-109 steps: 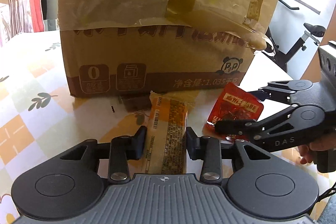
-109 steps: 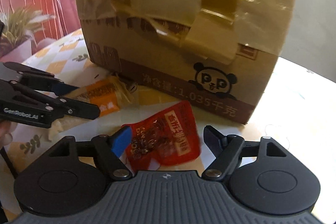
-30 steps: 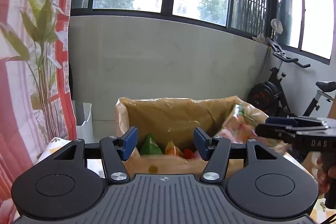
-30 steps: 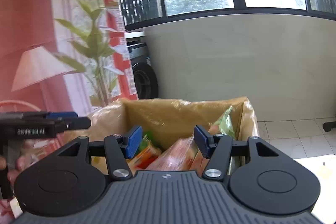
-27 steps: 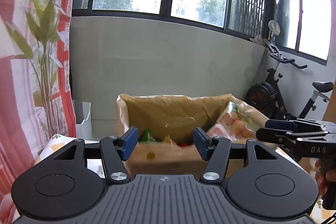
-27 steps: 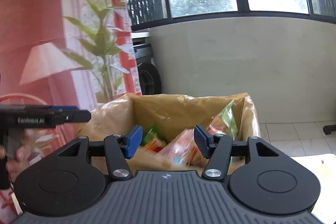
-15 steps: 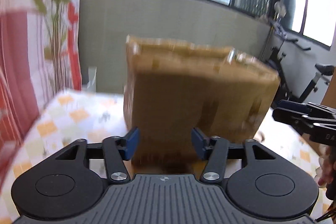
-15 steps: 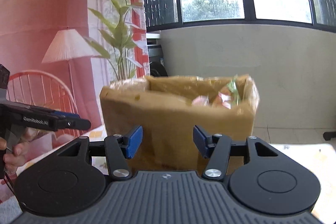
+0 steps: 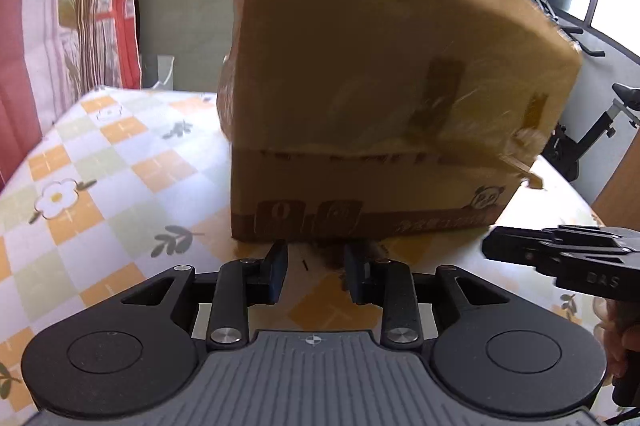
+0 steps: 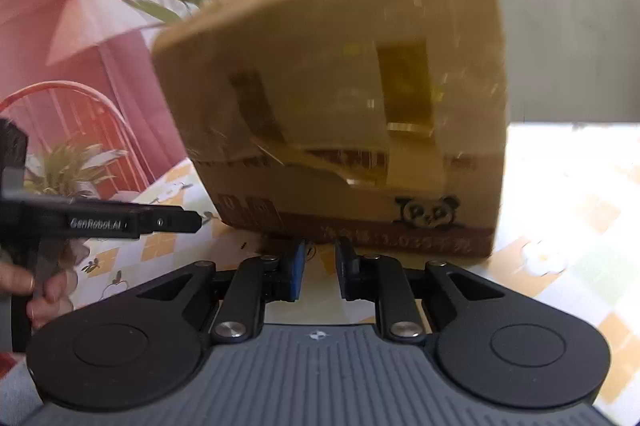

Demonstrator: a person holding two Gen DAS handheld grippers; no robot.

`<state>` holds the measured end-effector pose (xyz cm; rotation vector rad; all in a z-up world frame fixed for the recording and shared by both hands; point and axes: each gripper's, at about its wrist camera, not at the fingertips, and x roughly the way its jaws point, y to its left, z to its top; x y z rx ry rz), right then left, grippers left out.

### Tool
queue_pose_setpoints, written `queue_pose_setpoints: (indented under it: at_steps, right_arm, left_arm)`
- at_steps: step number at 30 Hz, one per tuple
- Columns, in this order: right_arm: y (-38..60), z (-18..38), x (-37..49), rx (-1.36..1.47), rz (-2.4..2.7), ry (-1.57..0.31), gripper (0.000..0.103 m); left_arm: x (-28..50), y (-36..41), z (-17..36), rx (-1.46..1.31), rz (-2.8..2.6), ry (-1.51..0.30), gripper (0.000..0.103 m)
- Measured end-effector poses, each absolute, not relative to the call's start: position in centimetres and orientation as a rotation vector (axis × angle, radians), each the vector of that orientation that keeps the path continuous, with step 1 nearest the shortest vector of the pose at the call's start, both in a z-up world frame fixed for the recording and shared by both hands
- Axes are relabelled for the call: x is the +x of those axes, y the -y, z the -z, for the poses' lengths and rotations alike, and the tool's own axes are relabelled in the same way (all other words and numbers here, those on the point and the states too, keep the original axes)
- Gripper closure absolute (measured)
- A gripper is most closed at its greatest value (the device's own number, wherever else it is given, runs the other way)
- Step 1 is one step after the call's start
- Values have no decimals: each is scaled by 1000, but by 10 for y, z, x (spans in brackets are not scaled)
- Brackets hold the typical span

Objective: Organize snacks
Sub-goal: 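Move both tools back down toward the table in front of the box, then lower the right tool onto the small brown clear packet and close it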

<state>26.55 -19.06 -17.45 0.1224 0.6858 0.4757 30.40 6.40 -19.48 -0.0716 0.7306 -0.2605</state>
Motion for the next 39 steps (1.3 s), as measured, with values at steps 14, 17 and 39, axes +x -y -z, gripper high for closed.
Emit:
queue_pose_setpoints:
  at_steps: [14, 17, 39]
  right_arm:
    - [140, 209, 322, 131, -388, -828, 80]
    - [130, 212, 321, 98, -376, -835, 79]
    - [131, 215, 303, 65, -340, -796, 94]
  left_arm:
    - [339, -77, 237, -167, 315, -794, 70]
    - [339, -76, 241, -177, 323, -786, 70]
    - [323, -57, 244, -130, 300, -779, 91]
